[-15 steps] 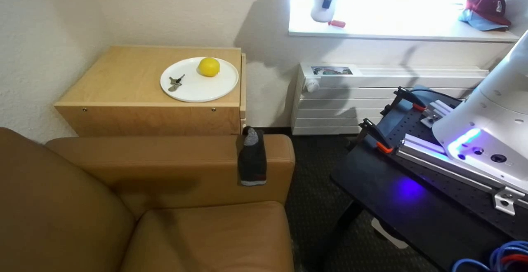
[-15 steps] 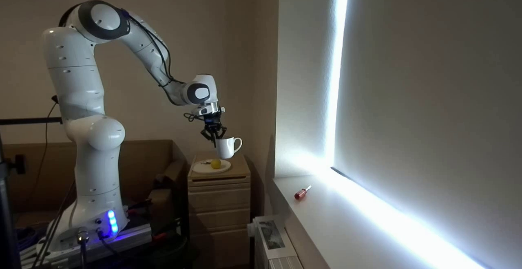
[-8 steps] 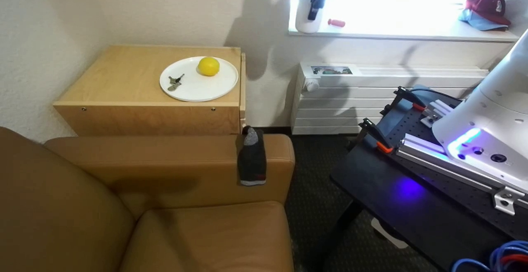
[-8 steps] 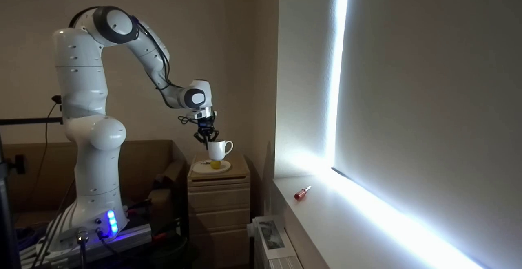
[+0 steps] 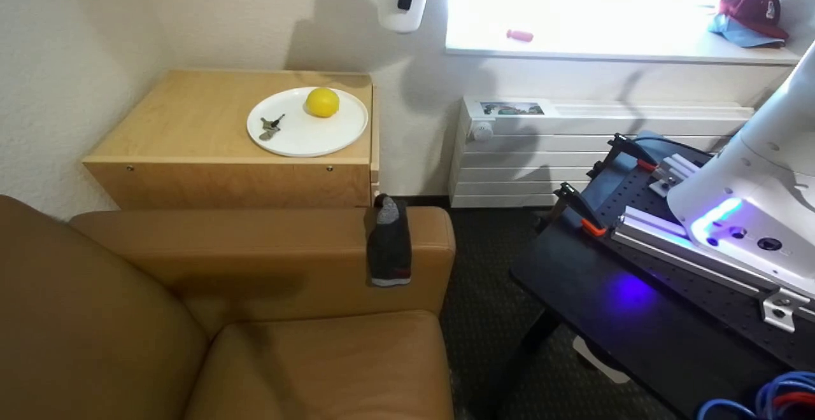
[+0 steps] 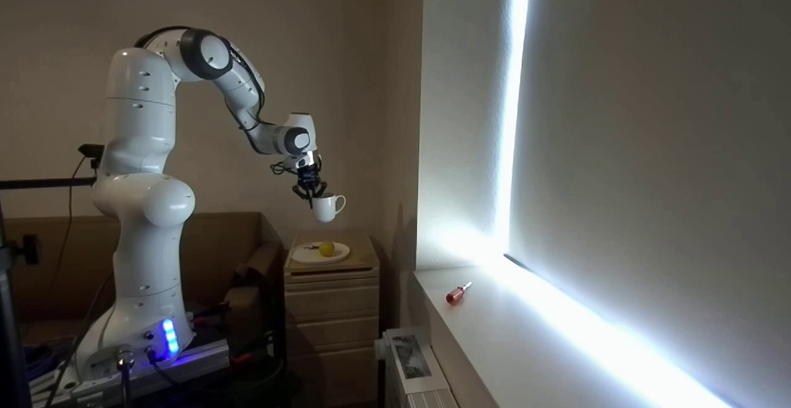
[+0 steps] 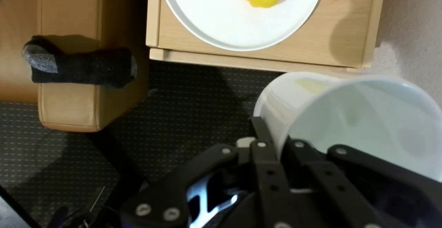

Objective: Put the keys on the plate, slide the plate to the left, then put the cup on the windowsill on the right side of the nightstand

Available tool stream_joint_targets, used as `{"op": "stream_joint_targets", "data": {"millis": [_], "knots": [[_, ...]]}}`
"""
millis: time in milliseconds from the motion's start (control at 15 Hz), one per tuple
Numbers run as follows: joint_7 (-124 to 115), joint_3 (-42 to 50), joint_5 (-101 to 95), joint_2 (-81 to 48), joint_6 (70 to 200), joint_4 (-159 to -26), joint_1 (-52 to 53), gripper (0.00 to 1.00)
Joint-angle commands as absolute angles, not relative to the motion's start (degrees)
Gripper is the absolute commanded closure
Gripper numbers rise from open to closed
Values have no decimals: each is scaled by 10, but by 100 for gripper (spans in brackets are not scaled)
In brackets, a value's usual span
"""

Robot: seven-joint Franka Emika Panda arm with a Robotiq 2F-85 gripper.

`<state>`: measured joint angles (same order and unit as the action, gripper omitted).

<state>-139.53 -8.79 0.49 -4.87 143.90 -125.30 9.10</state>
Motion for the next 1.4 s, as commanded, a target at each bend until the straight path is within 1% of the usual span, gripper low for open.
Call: {"op": "stream_joint_targets", "data": {"millis": [0,67,200,333,667,733,867,933,1000,1133,1200,1333], "knots": [[-1393,-82,7,-48,1438,-1256,96,94],[-1393,-82,7,-48,1438,-1258,96,99],[-1427,-76,-25,-88,1465,-1237,99,99],[-1447,-75,-12,-126,1474,-1197,102,99],[-1538,-40,-43,-224,1451,-1055,141,99],[-1500,32,1,-239,1442,-1028,196,99],[-1496,89,32,-272,1437,-985,245,99],[-1495,39,8,-237,1455,-1041,201,99],[-1493,54,12,-248,1455,-1028,214,94],[-1493,49,12,-252,1455,-1030,212,94],[-1493,49,12,-251,1455,-1031,212,99],[-1493,80,28,-283,1443,-1013,233,99]]}}
